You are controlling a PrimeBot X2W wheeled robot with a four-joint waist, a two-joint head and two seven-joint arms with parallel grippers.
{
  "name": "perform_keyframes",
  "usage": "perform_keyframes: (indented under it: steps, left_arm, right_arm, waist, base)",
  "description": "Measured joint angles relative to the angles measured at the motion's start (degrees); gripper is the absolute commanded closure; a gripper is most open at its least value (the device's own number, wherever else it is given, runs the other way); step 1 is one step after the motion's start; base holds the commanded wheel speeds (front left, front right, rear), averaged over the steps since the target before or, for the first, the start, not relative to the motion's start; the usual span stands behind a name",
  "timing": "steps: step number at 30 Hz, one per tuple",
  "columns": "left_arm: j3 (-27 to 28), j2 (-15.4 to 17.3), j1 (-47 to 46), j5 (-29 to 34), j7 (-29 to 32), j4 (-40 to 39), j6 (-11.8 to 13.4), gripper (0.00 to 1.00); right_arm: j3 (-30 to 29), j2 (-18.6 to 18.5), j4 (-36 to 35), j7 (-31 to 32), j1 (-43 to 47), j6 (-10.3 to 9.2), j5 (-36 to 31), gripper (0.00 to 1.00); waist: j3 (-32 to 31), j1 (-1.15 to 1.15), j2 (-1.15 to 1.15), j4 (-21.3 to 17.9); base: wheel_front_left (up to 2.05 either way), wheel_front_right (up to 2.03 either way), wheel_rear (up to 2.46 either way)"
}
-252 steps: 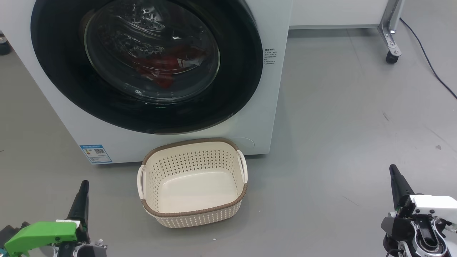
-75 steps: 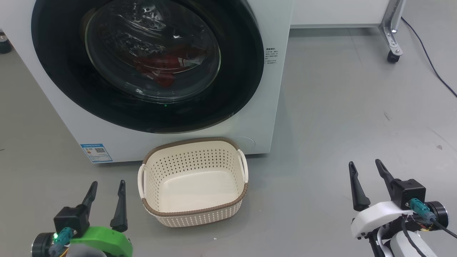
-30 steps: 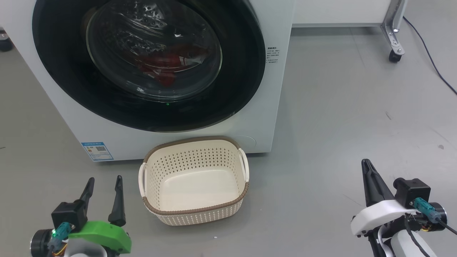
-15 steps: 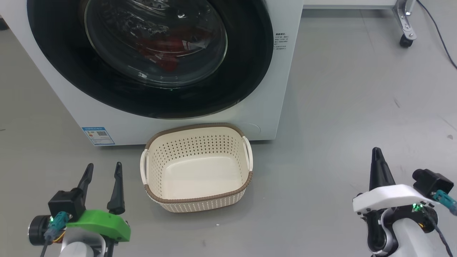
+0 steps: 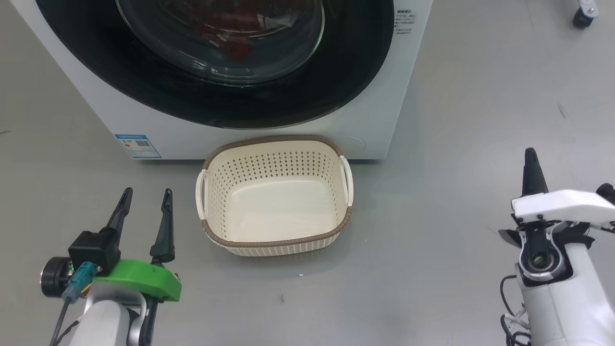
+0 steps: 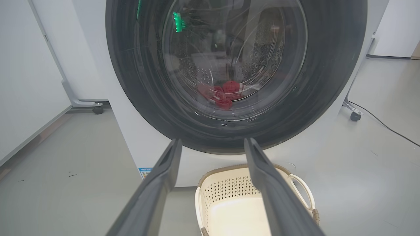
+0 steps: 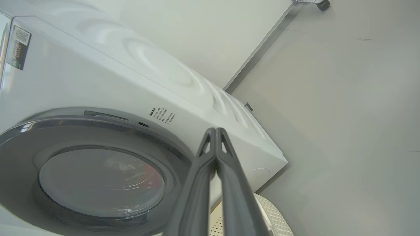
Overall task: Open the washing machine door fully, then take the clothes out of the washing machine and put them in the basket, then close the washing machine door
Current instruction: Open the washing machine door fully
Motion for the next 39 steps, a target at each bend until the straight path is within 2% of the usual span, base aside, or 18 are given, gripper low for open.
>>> perform_keyframes:
  steps: [8,18,29,31,33,39]
  left_arm:
    - [-0.15,-0.12,-2.05,1.21,-0.01,-1.29,-0.08,0.0]
    - [-0.15,-0.74,-4.76,1.72,-0.01,-3.48,-0.99,0.0]
    - [-0.35,-2.1,-8.09,1.71,-0.01,-4.75,-1.58,0.0]
    - [-0.43,-2.48,-8.89,1.71,-0.01,-4.88,-1.93,0.0]
    - [-0.47,-2.7,-9.16,1.71,-0.01,-4.89,-2.04,0.0]
    - [-0.77,-3.32,-10.54,1.71,-0.01,-4.81,-2.31,0.0]
  right_arm:
    - [-3.03,-0.01,0.82,6.95,-7.51,0.49,13.3,1.0]
    - [-3.25,-0.21,1.09,15.06,-18.18,0.26,20.28,1.0]
    - [-3.7,-1.85,1.3,20.07,-31.72,-3.35,22.79,1.0]
    - [-3.78,-2.97,1.87,21.63,-35.24,-4.66,23.2,1.0]
    - [-3.76,-3.41,2.22,22.28,-36.28,-4.92,23.43,1.0]
    - [-2.9,-6.81,4.79,27.06,-41.39,-7.46,23.82,1.0]
  waist:
    - [3.68,0.0,0.0,2.13]
    - [9.05,0.0,0.0,5.0]
    - [15.11,0.0,0.0,8.5]
    - [16.6,0.0,0.0,9.48]
    - [17.06,0.0,0.0,9.82]
    - [19.49,0.01,0.0,12.13]
  base:
    - [0.0,0.0,0.0]
    - [0.0,0.0,0.0]
    - [0.0,0.0,0.0]
    - [0.0,0.0,0.0]
    - [0.0,0.0,0.0]
    - [0.0,0.0,0.0]
